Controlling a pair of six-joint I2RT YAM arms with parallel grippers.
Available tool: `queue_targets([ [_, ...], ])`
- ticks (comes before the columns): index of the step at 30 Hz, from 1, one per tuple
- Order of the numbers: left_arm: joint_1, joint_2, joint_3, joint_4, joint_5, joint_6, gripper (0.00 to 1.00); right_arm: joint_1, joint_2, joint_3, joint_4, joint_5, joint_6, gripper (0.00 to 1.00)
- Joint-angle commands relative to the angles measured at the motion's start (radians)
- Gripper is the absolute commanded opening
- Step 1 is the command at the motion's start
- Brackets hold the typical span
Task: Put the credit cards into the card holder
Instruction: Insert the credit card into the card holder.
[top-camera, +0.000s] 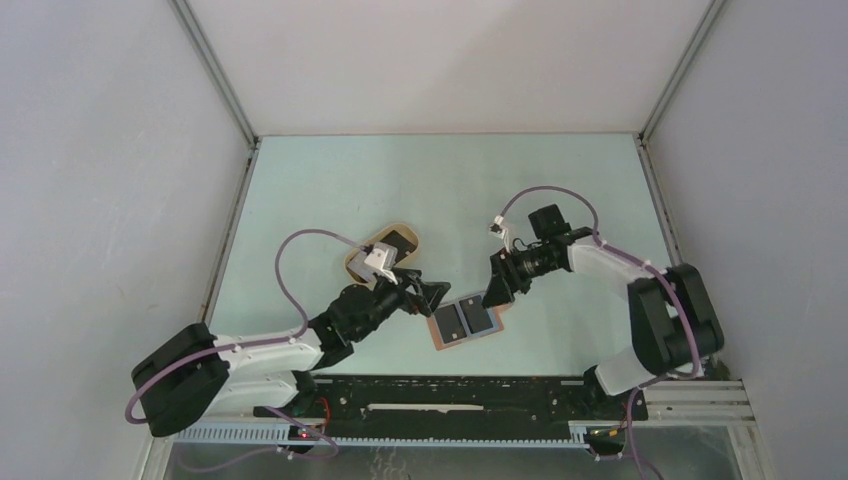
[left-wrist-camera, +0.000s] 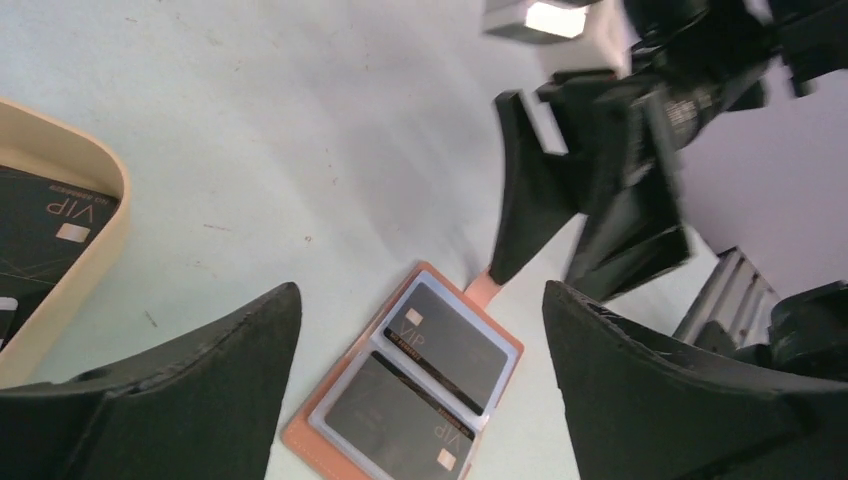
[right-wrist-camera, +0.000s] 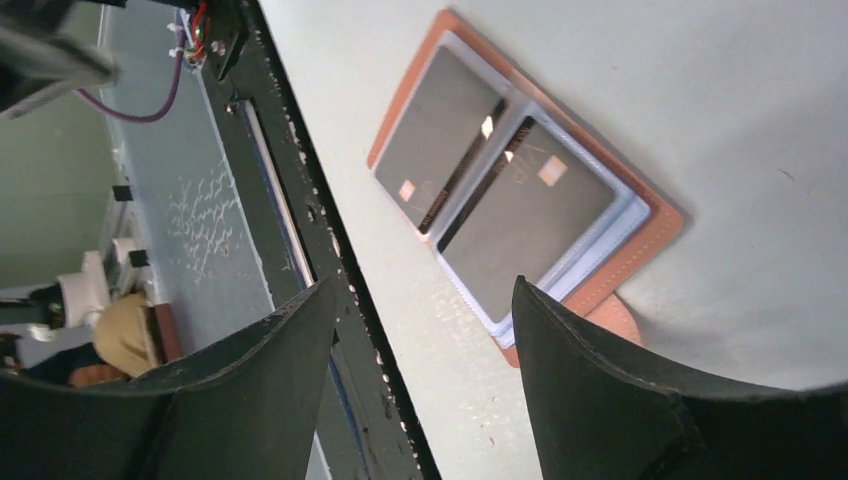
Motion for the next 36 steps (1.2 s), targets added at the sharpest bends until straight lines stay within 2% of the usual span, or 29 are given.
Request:
queue_targets([
  [1, 0.011, 0.024, -0.042, 0.127, 0.019, -0.015, 0.9, 0.003, 0.125, 0.089, -0.046, 0.029, 0.044, 0.72],
  [5, -0.014, 0.099, -0.069, 0.24, 0.089, -0.049, 0.75, 0.014, 0.187, 0.123, -0.088, 0.031, 0.038, 0.68],
  [11, -0.034, 0.298, -0.07, 0.413, 0.147, -0.169, 0.42, 0.026, 0.249, 0.145, -0.102, 0.045, 0.057, 0.65],
  [13, -0.039, 0.375, -0.052, 0.45, 0.156, -0.219, 0.35, 0.028, 0.273, 0.157, -0.116, 0.046, 0.056, 0.64],
  [16, -0.041, 0.467, -0.025, 0.476, 0.166, -0.265, 0.25, 0.028, 0.301, 0.169, -0.13, 0.044, 0.056, 0.62],
  [19, -0.04, 0.497, 0.004, 0.428, 0.165, -0.283, 0.17, 0.029, 0.318, 0.174, -0.133, 0.05, 0.061, 0.61],
  [28, -0.056, 0.515, 0.103, 0.214, 0.148, -0.276, 0.09, 0.028, 0.354, 0.192, -0.154, 0.06, 0.059, 0.61],
  [36, -0.059, 0.531, 0.135, 0.127, 0.129, -0.298, 0.03, 0.027, 0.368, 0.196, -0.151, 0.068, 0.069, 0.61],
])
